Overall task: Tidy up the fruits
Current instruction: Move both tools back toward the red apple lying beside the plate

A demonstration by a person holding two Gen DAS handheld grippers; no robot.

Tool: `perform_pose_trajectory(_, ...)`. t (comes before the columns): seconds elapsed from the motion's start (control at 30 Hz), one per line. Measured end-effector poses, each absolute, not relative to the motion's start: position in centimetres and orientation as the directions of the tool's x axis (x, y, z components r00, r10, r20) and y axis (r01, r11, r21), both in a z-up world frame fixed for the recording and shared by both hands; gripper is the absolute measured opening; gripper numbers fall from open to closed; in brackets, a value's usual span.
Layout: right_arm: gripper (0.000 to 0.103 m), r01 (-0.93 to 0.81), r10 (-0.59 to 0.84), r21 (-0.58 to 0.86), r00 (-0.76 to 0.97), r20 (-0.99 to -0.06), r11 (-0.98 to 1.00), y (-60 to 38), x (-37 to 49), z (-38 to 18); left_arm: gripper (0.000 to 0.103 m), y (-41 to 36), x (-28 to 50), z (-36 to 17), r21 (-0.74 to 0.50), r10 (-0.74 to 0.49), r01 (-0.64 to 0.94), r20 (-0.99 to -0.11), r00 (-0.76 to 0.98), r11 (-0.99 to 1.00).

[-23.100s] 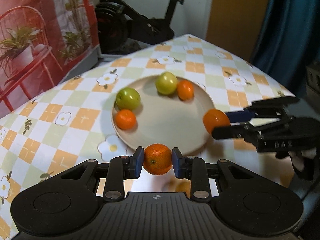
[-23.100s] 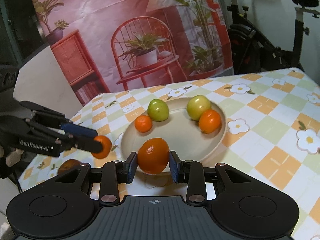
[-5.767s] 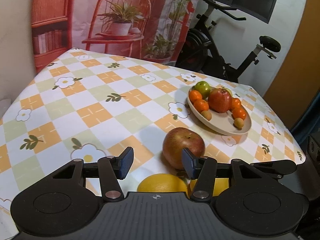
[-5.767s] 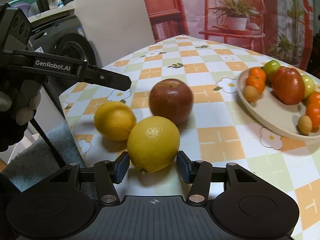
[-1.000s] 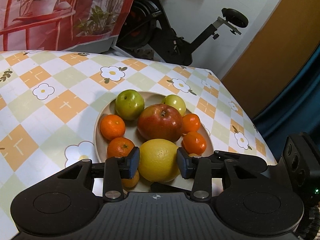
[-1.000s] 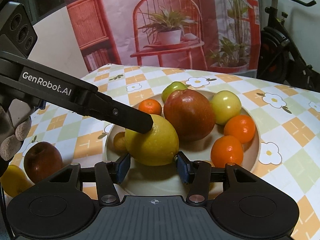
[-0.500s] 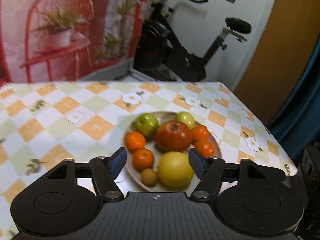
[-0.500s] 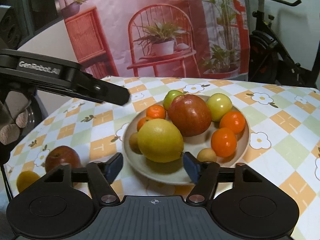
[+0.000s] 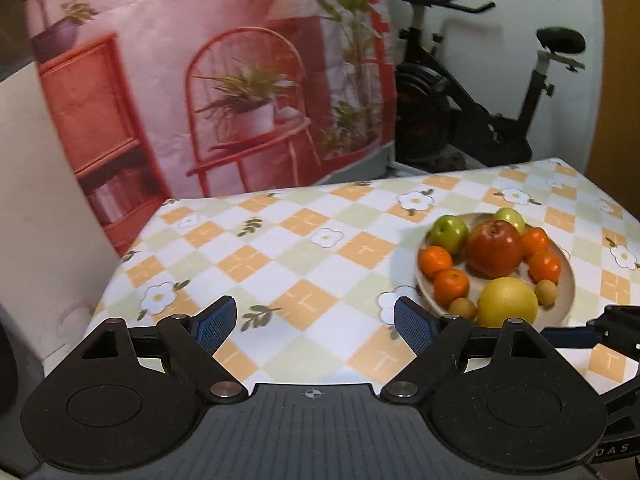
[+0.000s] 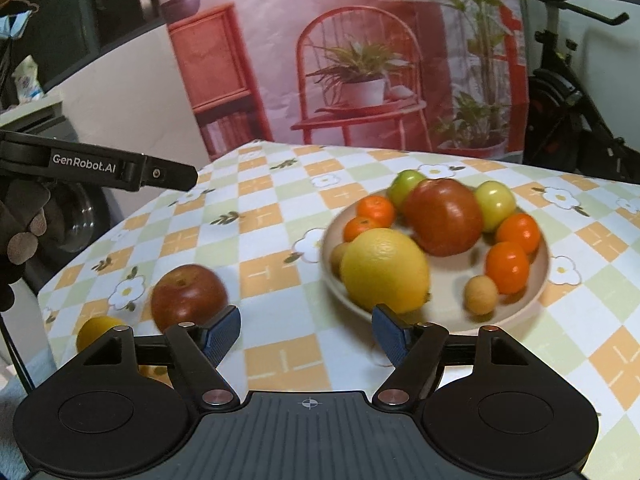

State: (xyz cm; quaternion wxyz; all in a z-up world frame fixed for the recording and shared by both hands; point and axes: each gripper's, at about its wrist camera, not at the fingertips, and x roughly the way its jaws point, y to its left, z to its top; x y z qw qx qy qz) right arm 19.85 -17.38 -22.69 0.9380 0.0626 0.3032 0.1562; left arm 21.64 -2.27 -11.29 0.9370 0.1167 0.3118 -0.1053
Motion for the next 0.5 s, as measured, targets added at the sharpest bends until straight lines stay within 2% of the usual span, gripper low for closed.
perform_pose_trajectory(0.17, 0.070, -0.290, 0.343, 0.185, 0.750, -0.566, 0.939, -15.8, 19.7, -22.7, 0.088, 0.5, 21.2, -11.5, -0.027, -0.254, 0.306, -0.631, 0.733, 0.952)
perform_pose_trajectory(0.23, 0.081, -0.299, 0.347, 0.180, 0.745, -0.569, 0.937, -15.4, 19.6, -22.7, 0.088, 1.6, 20.8, -11.6, -0.068, -0.234, 0.249, -0.631, 0.740, 0.966)
perform_pose_trajectory(0.37, 0.083, -0.296, 0.342, 0.174, 0.750, -0.566, 0.939, -14.7, 19.5, -22.6, 0.088, 1.7, 19.6, -12.1, -0.005, -0.138, 0.169, -0.604, 0.785, 0.986)
perform_pose_trajectory(0.5, 0.091, -0.288, 0.338, 0.179, 0.747, -0.573, 0.941, -14.2, 19.6, -22.6, 0.088, 2.0, 19.3, -12.2, 0.011, -0.089, 0.120, -0.604, 0.792, 0.993)
